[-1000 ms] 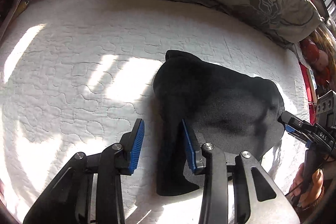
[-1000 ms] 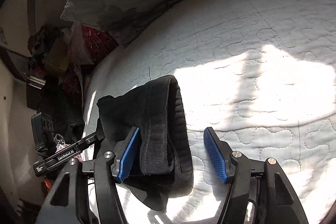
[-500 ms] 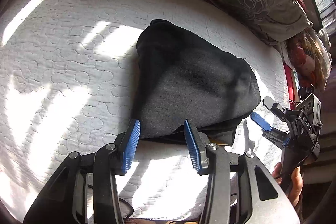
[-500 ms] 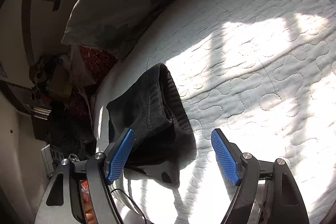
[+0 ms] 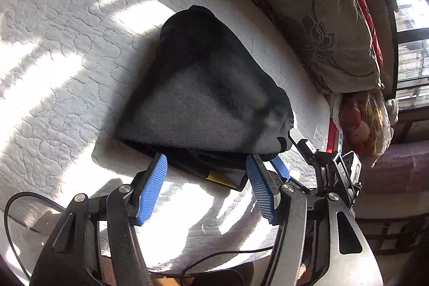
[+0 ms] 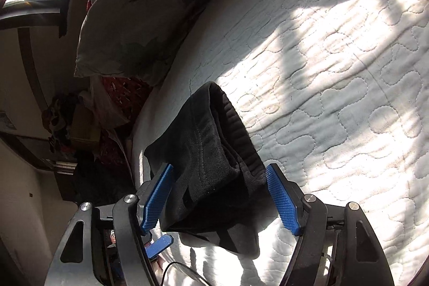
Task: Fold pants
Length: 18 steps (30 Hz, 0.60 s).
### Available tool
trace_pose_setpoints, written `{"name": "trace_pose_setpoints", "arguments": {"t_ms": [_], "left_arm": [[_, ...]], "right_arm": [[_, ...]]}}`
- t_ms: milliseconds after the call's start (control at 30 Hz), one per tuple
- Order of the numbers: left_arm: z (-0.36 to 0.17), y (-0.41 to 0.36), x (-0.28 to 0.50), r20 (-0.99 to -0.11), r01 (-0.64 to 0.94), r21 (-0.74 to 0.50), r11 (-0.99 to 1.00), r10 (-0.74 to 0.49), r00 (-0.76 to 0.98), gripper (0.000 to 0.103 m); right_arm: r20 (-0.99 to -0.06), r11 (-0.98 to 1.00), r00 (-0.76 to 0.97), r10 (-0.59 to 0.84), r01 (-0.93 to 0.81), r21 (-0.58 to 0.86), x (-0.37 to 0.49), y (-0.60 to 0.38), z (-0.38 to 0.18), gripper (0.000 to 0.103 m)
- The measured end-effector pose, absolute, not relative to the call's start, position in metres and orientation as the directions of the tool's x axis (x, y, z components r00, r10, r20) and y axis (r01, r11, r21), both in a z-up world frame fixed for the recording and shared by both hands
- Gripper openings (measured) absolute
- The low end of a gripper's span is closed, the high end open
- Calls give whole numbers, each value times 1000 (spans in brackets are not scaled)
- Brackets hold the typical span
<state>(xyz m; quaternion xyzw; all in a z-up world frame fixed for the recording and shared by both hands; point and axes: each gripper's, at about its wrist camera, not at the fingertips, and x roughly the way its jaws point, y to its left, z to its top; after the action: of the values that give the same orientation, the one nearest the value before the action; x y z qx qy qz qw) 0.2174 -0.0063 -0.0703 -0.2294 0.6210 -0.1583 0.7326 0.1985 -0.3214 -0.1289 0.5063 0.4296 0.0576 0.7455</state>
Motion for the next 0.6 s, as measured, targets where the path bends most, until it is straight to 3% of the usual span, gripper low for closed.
{"name": "trace_pose_setpoints", "arguments": {"t_ms": [67,200,233,267,367,500,600], "left_arm": [[-72,-7,223,-876,-52,-458,888,-440,199,61],[-94,-11,245,-897,-121,-439,890,-426,117,57],[-96,-14,249,-907,-131,-420,898,-409,104,51],[-96,-15,252,-919,-132,-393,910,-383,98,36],[-88,-16,256,-928,-113,-370,922,-361,95,14],[-72,-6,254,-926,-70,-366,928,-356,128,13],[-77,-3,255,-938,-57,-333,941,-324,123,13]], "right_arm": [[-586,469,619,522,366,804,198,-324,-132,65],[-598,463,608,522,387,798,194,-326,-136,59],[-608,472,601,518,392,790,194,-325,-136,57],[-626,488,586,515,400,776,196,-324,-137,51],[-652,532,567,503,391,751,199,-320,-135,34],[-593,516,596,542,321,794,189,-312,-109,24],[-516,448,611,600,278,850,172,-302,-101,24]]}}
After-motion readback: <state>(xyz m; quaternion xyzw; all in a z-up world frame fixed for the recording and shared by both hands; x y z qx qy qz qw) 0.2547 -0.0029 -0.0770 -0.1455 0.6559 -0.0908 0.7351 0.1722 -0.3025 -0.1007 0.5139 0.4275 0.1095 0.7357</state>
